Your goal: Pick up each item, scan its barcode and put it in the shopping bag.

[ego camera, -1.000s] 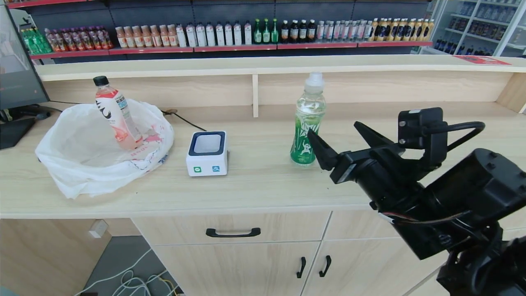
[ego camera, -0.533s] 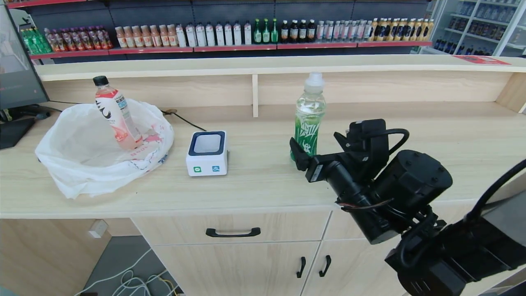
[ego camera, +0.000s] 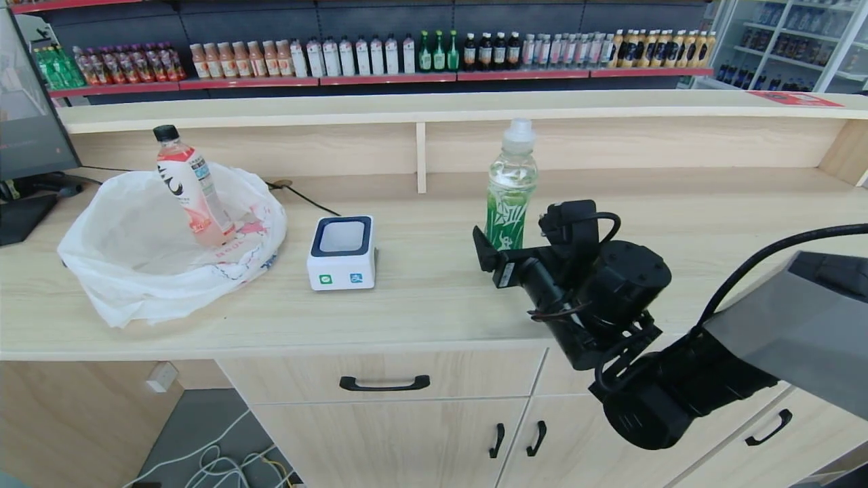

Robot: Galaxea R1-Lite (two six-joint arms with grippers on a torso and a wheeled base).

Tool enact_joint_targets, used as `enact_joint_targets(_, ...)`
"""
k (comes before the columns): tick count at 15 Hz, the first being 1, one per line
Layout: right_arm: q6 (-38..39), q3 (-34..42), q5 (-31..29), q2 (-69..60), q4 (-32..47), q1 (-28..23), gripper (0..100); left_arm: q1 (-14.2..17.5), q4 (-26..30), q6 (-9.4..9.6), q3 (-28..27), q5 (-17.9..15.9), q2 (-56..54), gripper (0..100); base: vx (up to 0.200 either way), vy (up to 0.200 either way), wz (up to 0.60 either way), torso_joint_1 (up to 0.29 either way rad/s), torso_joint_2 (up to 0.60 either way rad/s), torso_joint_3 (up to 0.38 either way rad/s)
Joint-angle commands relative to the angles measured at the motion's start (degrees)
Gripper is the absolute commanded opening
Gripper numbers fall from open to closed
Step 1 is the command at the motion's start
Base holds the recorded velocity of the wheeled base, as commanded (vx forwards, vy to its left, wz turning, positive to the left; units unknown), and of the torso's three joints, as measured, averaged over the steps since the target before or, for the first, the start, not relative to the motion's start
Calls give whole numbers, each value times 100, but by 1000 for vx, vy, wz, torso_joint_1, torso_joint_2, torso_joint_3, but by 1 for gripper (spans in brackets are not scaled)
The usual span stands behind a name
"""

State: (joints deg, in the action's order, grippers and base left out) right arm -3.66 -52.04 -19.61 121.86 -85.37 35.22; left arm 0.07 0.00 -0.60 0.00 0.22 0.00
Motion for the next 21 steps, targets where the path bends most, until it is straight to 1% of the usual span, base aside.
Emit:
enact_joint_targets(1, -3, -394, 81, 330, 126, -129, 100, 1, 0, -2, 0, 4, 0, 100, 0, 0, 0, 0, 0, 0)
enact_joint_targets(3, 5, -597, 89, 383, 302, -208, 100, 1, 0, -2, 0, 4, 0, 100, 0, 0, 0, 0, 0, 0)
enact_joint_targets(8, 5, -1370, 177, 497, 811, -498, 100, 1, 0, -2, 0, 4, 0, 100, 0, 0, 0, 0, 0, 0)
enact_joint_targets(11, -74, -1643, 432, 514, 1119, -534, 100, 1, 0, 7, 0, 4, 0, 100, 0, 0, 0, 0, 0, 0)
enact_joint_targets(14, -74, -1924, 441, 594, 1312, -551, 100, 1, 0, 7, 0, 4, 0, 100, 0, 0, 0, 0, 0, 0)
enact_joint_targets(21, -47, -2012, 485, 638, 1418, -648, 100, 1, 0, -2, 0, 4, 0, 100, 0, 0, 0, 0, 0, 0)
